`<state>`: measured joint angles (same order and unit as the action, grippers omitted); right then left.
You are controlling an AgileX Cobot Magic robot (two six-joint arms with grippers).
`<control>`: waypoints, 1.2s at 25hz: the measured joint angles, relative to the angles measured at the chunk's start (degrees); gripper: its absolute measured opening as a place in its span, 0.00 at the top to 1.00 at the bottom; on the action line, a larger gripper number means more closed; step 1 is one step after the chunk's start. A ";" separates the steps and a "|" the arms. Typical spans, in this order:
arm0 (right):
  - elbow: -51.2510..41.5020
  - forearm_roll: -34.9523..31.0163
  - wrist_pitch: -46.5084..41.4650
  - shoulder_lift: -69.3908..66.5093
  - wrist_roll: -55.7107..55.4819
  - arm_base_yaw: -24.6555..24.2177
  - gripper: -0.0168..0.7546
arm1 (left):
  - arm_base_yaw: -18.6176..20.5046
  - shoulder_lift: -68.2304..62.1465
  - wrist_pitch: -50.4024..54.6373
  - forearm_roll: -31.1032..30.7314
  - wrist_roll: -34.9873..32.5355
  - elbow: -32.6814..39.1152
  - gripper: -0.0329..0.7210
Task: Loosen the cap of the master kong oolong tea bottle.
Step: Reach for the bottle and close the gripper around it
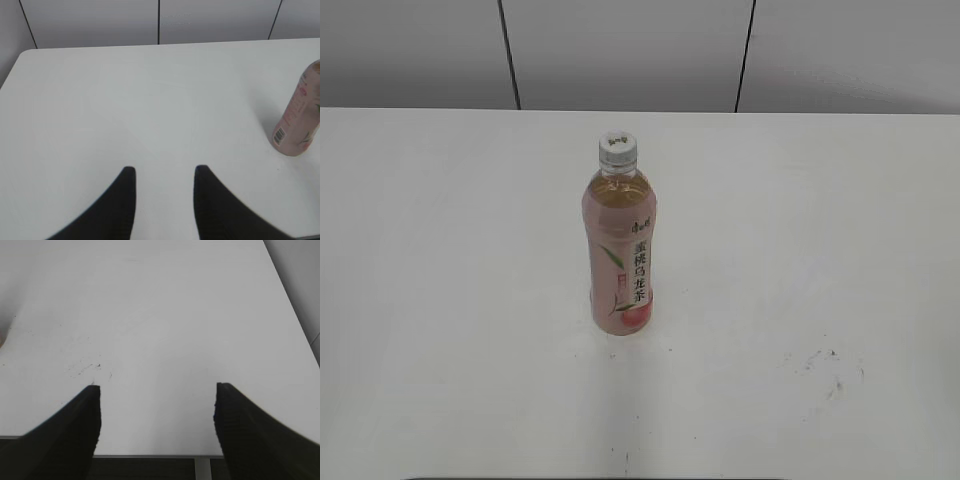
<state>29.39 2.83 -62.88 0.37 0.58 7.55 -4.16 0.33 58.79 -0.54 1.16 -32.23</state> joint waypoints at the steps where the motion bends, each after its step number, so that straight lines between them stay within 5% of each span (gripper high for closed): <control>1: 0.00 0.00 0.00 0.00 0.00 0.00 0.29 | 0.00 0.00 0.00 0.00 0.00 0.00 0.64; 30: 0.00 0.00 0.00 0.00 0.00 0.00 0.29 | 0.00 0.00 0.00 0.00 0.00 0.00 0.64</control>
<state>29.39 2.83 -62.88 0.37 0.58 7.55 -4.16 0.33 58.79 -0.54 1.16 -32.23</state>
